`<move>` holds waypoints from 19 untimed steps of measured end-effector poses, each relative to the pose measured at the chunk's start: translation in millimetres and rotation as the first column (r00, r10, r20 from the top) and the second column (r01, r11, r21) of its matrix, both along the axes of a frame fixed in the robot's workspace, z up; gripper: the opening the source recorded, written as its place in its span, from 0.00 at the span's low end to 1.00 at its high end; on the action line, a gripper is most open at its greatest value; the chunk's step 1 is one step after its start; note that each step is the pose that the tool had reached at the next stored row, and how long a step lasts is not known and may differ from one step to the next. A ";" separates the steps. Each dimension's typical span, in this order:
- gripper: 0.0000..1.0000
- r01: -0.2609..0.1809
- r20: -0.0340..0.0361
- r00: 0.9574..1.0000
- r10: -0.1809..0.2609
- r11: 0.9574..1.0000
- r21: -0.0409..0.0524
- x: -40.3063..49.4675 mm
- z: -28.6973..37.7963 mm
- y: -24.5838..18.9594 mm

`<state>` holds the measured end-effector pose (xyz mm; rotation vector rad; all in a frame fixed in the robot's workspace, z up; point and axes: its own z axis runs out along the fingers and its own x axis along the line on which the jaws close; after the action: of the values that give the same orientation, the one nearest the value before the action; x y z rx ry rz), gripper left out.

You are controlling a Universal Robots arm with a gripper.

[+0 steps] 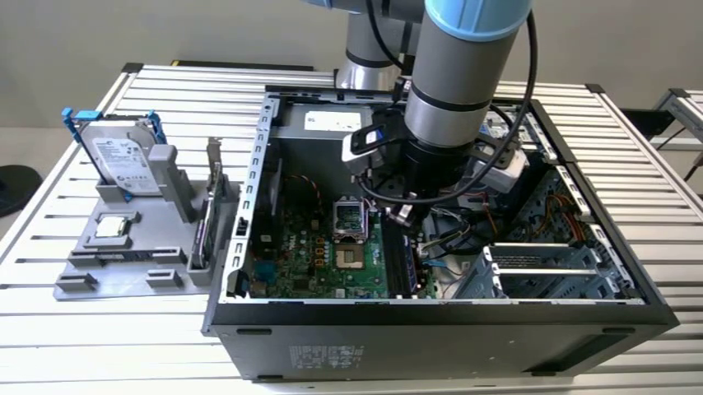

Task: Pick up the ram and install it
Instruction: 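Press down the ram until it locks into place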

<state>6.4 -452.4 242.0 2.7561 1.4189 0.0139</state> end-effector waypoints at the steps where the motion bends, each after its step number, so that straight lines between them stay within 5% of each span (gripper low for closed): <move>1: 0.00 -0.007 0.000 1.000 0.007 1.000 0.000 0.0 0.0 0.0; 19: 0.00 -0.073 0.000 0.997 0.073 0.997 0.000 0.0 0.0 0.0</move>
<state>6.5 -452.5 242.0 2.7028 1.5191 0.0157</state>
